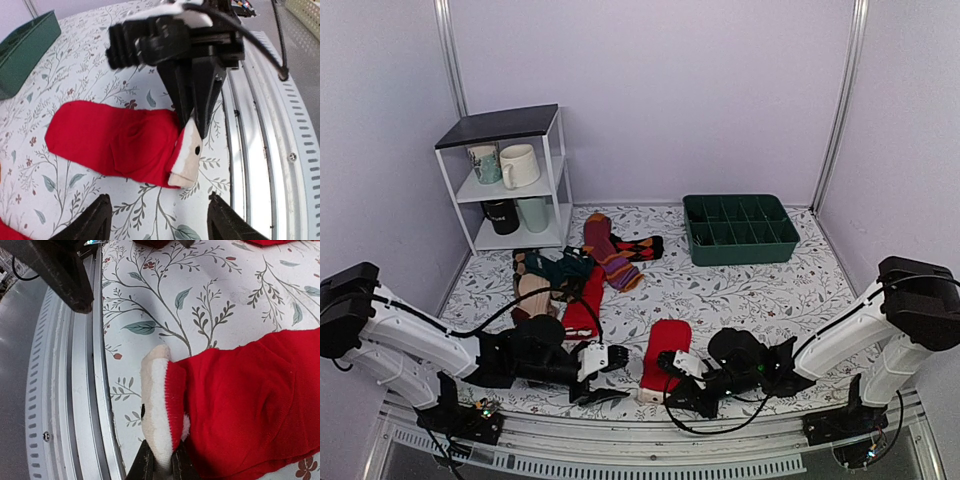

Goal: Roll the socks
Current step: Roll a pair of socks at the center of the board.

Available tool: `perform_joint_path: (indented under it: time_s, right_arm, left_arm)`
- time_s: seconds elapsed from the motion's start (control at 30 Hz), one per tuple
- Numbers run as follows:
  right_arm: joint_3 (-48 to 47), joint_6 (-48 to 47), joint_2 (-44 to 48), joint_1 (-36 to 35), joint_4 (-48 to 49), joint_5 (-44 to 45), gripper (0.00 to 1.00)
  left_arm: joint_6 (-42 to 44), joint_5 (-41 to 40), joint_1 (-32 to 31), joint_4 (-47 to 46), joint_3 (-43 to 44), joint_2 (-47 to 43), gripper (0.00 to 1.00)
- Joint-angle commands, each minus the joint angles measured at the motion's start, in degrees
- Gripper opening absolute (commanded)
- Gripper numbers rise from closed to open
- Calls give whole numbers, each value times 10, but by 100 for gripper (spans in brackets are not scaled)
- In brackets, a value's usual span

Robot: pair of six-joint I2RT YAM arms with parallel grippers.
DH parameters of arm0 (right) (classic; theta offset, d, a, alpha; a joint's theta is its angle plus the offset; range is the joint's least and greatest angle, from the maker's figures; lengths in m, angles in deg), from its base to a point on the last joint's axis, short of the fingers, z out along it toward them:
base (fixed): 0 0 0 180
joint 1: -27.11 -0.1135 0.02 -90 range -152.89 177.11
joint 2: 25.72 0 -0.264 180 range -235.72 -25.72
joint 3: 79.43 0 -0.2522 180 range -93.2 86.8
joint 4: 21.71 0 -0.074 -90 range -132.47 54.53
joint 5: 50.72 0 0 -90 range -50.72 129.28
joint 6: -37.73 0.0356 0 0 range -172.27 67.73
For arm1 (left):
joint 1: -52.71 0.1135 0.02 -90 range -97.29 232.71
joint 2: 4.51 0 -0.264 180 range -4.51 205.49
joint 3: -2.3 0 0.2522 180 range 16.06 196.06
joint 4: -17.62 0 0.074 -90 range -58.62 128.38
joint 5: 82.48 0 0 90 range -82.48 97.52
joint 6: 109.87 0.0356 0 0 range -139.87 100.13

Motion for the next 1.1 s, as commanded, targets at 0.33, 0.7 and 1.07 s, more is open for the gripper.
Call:
perform_joint_path:
  time_s: [0.33,0.7,1.07]
  right_arm:
    - [-28,104,-79,58,-150,-160,4]
    - [-32,107,-96,64,-150,-169,4]
    - [-35,108,-100,65,-153,-171,4]
  left_arm:
    - [129,-11,-71,-19,54,95,63]
    - [123,-47,-93,-13,84,154,56]
    - [119,-48,-98,8,98,179,36]
